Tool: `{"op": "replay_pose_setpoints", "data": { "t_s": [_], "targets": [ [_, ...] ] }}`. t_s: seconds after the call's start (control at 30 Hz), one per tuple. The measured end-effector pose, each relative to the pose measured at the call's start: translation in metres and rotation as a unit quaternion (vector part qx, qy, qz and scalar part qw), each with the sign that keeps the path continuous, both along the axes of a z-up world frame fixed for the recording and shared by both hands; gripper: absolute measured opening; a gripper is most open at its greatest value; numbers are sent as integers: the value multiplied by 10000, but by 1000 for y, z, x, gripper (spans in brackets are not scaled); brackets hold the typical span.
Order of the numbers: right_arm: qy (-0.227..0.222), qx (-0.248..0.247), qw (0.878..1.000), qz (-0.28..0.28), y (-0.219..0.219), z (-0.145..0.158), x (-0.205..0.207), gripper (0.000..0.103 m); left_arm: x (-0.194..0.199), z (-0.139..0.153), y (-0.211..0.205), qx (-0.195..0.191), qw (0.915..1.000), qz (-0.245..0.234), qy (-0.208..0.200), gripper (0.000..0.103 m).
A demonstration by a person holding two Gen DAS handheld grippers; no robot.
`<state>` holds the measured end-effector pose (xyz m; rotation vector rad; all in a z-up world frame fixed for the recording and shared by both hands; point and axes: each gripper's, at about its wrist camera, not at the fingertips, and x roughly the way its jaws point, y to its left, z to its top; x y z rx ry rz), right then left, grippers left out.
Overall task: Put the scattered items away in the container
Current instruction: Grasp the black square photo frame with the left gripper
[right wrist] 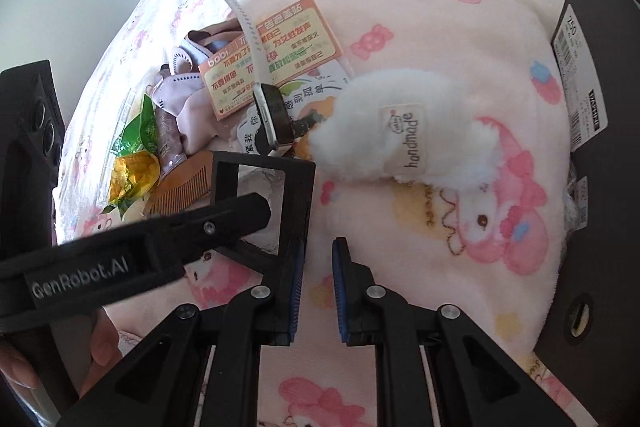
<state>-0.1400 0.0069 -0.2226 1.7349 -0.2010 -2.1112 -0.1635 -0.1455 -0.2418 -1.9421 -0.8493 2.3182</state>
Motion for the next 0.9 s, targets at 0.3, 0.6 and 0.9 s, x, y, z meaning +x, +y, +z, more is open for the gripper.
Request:
{"op": "replay_pose_setpoints", "data": {
  "t_s": [0.3,0.6,0.9],
  "targets": [
    [-222,-196,9996,17,-10,1,1,12,4,-6,-13,229,9987,446,43,59],
    [167,101,9997,-127,5,18,7,17,6,-13,5,1167,9931,-73,-94,66],
    [3,236,9994,-265,27,5,-1,17,11,-14,-25,969,9940,490,-159,39]
  ]
}}
